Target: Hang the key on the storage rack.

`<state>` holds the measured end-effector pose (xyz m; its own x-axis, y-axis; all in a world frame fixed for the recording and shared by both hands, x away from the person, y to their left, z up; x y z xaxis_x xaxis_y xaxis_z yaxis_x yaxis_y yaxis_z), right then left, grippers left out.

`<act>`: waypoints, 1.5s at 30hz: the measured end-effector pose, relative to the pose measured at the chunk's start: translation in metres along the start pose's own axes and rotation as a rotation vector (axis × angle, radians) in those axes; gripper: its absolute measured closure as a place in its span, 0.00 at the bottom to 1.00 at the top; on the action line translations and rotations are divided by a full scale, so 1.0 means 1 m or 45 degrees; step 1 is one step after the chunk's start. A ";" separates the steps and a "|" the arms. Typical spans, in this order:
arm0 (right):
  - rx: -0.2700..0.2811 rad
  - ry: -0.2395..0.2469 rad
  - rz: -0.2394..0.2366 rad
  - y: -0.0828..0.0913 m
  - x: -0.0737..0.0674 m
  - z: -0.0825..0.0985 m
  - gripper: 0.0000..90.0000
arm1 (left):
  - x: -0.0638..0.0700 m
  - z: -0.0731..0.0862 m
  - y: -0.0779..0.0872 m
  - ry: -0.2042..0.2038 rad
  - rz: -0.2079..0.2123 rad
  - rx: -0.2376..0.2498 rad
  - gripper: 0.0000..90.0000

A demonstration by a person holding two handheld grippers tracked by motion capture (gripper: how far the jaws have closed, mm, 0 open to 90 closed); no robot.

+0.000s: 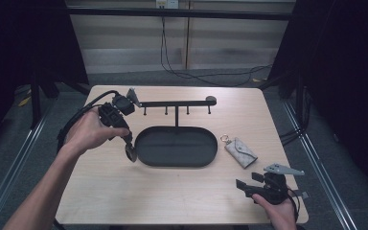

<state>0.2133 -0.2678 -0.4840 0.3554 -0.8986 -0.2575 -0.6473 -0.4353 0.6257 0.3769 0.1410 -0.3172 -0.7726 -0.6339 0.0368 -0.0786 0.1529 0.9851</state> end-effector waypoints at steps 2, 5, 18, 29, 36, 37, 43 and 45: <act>-0.004 -0.001 0.000 0.000 0.000 0.000 0.25 | -0.002 -0.004 0.001 0.006 -0.002 -0.002 0.79; -0.011 0.001 0.005 -0.001 0.000 0.000 0.22 | -0.004 -0.008 0.002 0.011 -0.001 -0.003 0.79; 0.024 0.003 -0.009 0.003 0.000 0.000 0.17 | -0.012 -0.032 0.002 0.023 0.001 -0.024 0.79; 0.031 0.007 -0.015 0.003 0.000 0.000 0.17 | -0.014 -0.051 -0.004 0.034 -0.001 -0.030 0.79; 0.031 0.010 -0.023 0.004 0.000 0.000 0.17 | -0.017 -0.065 -0.009 0.054 0.011 -0.045 0.79; 0.032 0.010 -0.024 0.004 0.000 0.000 0.17 | -0.018 -0.066 -0.010 0.057 0.013 -0.048 0.79; 0.030 0.010 -0.030 0.004 0.000 0.000 0.17 | -0.026 -0.071 -0.016 0.104 0.010 -0.047 0.79; 0.029 0.012 -0.030 0.004 0.000 0.000 0.17 | -0.029 -0.072 -0.017 0.104 0.014 -0.056 0.79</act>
Point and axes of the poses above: each handheld gripper's, and its own axes: y roughly backward along the jaws, z roughly out of its underside, x roughly to its right, the point moved 2 cm from there along -y, roughly forward along the jaws
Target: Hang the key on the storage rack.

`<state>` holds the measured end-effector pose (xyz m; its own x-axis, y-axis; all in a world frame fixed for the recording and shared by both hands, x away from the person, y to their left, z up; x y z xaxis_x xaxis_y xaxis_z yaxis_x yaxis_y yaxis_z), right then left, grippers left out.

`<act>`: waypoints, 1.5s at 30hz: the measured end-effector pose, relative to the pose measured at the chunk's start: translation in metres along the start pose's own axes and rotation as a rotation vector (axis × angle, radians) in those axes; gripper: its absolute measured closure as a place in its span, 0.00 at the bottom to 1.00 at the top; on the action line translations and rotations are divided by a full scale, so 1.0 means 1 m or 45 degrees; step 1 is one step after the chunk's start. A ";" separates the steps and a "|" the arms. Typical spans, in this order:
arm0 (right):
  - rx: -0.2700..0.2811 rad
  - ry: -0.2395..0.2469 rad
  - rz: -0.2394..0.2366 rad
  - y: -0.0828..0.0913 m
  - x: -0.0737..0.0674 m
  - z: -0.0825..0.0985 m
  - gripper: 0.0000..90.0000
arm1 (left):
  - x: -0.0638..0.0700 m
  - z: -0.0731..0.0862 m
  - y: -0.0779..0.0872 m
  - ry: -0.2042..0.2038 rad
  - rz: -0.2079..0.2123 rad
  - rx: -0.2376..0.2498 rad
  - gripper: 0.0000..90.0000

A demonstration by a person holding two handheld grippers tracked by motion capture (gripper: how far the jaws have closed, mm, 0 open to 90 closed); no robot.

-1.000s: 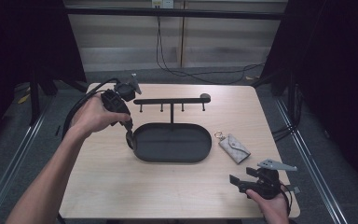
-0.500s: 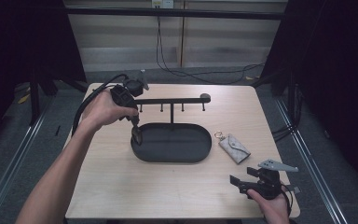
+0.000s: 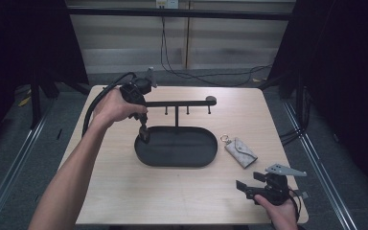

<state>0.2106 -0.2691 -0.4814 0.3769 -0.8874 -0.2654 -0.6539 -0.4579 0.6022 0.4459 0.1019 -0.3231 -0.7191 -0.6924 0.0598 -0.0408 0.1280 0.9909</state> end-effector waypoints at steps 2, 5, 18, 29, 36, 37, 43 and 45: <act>0.002 0.002 0.004 0.000 0.000 0.000 0.17 | -0.002 -0.001 -0.001 0.023 0.001 0.003 0.78; 0.002 -0.001 0.005 0.001 0.000 0.000 0.17 | -0.002 -0.003 -0.003 0.055 0.025 0.006 0.79; 0.013 0.004 0.005 0.002 0.000 0.000 0.18 | -0.005 -0.010 -0.008 0.090 0.009 0.034 0.78; 0.015 0.008 0.002 0.002 0.000 -0.001 0.18 | -0.008 -0.007 -0.007 0.148 0.048 0.101 0.41; 0.009 0.000 -0.004 0.000 -0.001 -0.001 0.18 | -0.006 -0.002 -0.003 0.124 0.048 0.147 0.33; 0.008 -0.002 -0.004 0.000 -0.001 -0.002 0.18 | -0.006 0.000 -0.001 0.128 0.058 0.165 0.32; 0.011 0.000 0.003 0.000 0.000 -0.001 0.18 | -0.001 0.010 0.001 0.111 0.066 0.215 0.28; 0.010 0.001 0.002 0.000 0.000 -0.001 0.18 | 0.001 0.015 0.001 0.082 0.067 0.248 0.27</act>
Point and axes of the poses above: each handheld gripper's, and its own axes: y roughly backward along the jaws, z roughly out of its underside, x roughly to its right, the point moved 2 cm from there along -y, roughly forward along the jaws
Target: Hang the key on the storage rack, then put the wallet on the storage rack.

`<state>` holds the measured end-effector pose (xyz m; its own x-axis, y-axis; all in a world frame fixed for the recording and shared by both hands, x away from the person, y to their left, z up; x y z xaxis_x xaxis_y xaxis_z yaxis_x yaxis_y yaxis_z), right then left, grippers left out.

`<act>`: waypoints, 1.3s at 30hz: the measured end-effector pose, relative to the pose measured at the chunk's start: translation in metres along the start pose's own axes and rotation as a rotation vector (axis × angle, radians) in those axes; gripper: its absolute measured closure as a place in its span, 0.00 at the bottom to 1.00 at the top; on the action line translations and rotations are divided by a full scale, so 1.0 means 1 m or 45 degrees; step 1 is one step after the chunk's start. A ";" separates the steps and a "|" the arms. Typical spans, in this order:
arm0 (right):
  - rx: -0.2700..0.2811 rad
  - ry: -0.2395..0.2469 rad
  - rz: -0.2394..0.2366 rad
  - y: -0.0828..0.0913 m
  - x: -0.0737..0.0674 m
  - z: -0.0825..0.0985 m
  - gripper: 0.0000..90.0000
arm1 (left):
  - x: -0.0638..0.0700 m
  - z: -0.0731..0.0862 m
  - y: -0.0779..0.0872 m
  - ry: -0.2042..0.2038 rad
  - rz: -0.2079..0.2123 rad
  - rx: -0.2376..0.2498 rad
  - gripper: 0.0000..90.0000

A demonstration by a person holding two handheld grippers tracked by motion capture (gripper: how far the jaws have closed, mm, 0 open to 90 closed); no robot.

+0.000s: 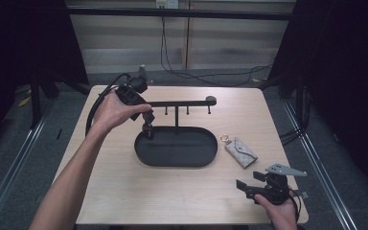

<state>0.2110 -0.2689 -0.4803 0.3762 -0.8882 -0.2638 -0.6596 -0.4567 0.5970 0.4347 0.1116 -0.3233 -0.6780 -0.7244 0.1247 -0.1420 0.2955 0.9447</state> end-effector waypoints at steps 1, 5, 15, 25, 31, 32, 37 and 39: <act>-0.002 0.000 0.001 0.000 0.000 0.000 0.18 | 0.000 0.002 0.000 0.001 0.004 0.012 0.27; -0.004 0.005 0.006 0.000 -0.001 0.000 0.18 | -0.003 0.013 0.002 -0.004 0.017 0.070 0.24; -0.007 0.007 0.008 -0.001 -0.001 0.000 0.18 | -0.011 0.046 0.000 -0.009 0.136 0.187 0.21; -0.018 0.004 0.018 -0.005 -0.001 -0.001 0.18 | -0.010 0.083 -0.005 -0.083 0.087 0.351 0.21; -0.014 -0.008 0.024 -0.005 0.001 -0.002 0.18 | -0.010 0.102 -0.005 -0.055 0.079 0.457 0.21; -0.010 -0.010 0.025 -0.005 0.001 -0.002 0.18 | -0.010 0.106 -0.005 -0.046 0.084 0.466 0.21; 0.006 -0.017 0.038 -0.003 0.002 -0.002 0.18 | -0.010 0.128 -0.009 -0.010 0.075 0.536 0.19; 0.002 -0.020 0.043 -0.004 0.002 -0.002 0.18 | -0.009 0.136 -0.010 0.024 0.074 0.589 0.19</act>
Point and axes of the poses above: each handheld gripper's, and its own axes: y roughly backward along the jaws, z roughly out of its underside, x roughly to its right, the point moved 2 cm from there along -y, roughly forward along the jaws
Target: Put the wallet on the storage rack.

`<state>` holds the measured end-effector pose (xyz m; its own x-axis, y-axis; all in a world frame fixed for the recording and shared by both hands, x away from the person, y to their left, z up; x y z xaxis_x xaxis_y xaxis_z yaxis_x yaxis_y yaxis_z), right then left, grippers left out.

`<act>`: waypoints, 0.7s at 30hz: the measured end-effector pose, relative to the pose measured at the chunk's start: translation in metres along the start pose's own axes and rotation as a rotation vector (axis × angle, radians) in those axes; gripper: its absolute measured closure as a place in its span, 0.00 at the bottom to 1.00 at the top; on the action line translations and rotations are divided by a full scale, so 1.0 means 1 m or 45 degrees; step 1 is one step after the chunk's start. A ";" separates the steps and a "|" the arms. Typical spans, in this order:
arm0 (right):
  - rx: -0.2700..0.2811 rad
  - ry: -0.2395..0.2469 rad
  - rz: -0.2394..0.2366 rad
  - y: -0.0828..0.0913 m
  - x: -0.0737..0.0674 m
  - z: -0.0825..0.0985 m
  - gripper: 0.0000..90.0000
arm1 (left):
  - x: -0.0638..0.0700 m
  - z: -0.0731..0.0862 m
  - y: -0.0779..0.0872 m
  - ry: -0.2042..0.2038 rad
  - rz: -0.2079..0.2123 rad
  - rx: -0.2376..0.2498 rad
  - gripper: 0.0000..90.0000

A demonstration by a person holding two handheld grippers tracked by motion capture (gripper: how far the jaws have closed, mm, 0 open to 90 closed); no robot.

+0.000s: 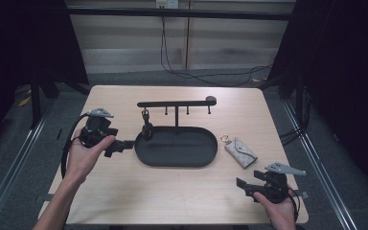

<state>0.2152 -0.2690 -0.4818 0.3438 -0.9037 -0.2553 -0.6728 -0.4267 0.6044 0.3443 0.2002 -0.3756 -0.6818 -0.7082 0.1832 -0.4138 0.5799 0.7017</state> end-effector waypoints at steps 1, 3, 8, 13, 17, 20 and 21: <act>0.001 -0.001 0.000 0.000 0.000 0.000 0.18 | 0.000 0.004 0.003 -0.002 -0.004 0.041 0.20; 0.003 -0.001 0.002 0.001 0.000 0.000 0.18 | 0.002 0.012 0.005 0.017 -0.001 0.070 0.23; 0.000 0.000 -0.003 -0.001 0.000 0.000 0.18 | 0.003 0.036 0.004 0.048 0.017 0.052 0.23; 0.001 0.004 -0.006 -0.001 -0.001 0.000 0.18 | 0.008 0.058 0.001 0.085 0.031 0.076 0.21; 0.001 -0.007 -0.006 -0.001 0.001 -0.001 0.19 | 0.012 0.072 -0.002 0.077 -0.031 0.058 0.22; -0.002 -0.004 -0.009 -0.002 0.001 -0.003 0.20 | 0.016 0.083 -0.004 0.072 -0.025 0.066 0.23; -0.001 -0.003 -0.007 -0.002 0.001 -0.004 0.20 | 0.018 0.087 -0.005 0.075 -0.021 0.067 0.23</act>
<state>0.2197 -0.2693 -0.4801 0.3463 -0.9013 -0.2603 -0.6702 -0.4319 0.6036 0.2814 0.2195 -0.4358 -0.6386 -0.7393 0.2136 -0.4566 0.5875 0.6681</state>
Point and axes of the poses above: each handheld gripper's, and its own axes: y roughly backward along the jaws, z roughly out of its underside, x roughly to its right, the point moved 2 cm from there along -y, roughly forward along the jaws
